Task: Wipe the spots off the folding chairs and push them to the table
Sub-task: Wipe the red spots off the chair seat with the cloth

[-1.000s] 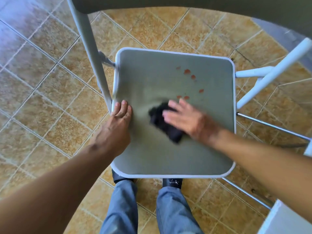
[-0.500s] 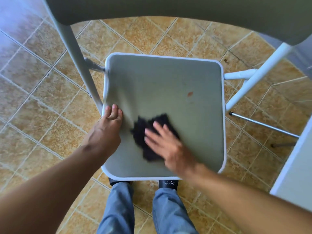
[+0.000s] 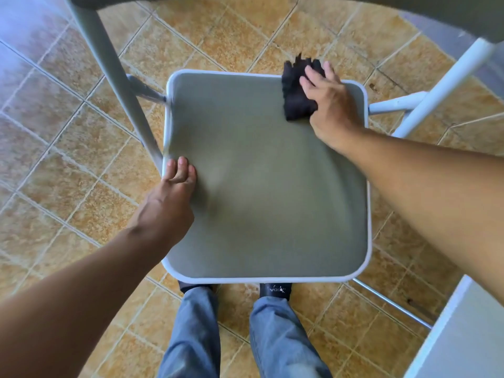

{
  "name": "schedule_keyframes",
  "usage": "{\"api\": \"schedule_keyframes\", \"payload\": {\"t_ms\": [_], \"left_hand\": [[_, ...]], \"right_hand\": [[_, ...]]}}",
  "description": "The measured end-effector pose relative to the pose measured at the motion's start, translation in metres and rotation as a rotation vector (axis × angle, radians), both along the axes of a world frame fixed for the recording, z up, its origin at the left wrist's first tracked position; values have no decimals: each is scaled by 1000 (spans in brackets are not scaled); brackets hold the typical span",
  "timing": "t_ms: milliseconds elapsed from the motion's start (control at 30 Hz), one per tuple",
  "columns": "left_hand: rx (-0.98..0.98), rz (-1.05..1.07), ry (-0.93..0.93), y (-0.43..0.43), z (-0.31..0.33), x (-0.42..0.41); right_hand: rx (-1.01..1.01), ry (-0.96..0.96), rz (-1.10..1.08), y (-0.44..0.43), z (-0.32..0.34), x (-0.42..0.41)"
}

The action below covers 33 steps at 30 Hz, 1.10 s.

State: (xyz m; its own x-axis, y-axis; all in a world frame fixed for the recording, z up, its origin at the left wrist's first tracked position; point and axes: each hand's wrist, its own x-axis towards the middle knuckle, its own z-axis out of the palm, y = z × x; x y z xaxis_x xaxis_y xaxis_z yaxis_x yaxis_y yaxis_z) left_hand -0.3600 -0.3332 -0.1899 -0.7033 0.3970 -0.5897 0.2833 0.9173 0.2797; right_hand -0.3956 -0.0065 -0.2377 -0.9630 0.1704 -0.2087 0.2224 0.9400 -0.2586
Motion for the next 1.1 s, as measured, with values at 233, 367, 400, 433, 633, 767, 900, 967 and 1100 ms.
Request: {"api": "schedule_keyframes", "payload": {"t_ms": [233,367,400,433,633,767,900,967,1100], "left_hand": [[45,-7,54,44,2,42],[153,-124,82,67,3,58],[136,-146,75,71,3,59],[115,-160,60,73,2,60],[114,-114,10,77,-3,56],[119,-106,5,76,-7,56],[129,-107,2,77,-8,54],[133,-105,-3,76,-8,53],[134,-101,4,77,-9,54]], "right_hand": [[-196,73,136,-90,10,149],[-228,35,339,-116,36,257],[-216,28,413,-110,39,270],[-207,18,485,-102,41,276],[-16,57,555,-25,22,190],[156,5,264,34,10,66],[98,-73,46,40,11,24],[82,-8,44,24,5,59],[-70,79,43,-24,10,175]]}}
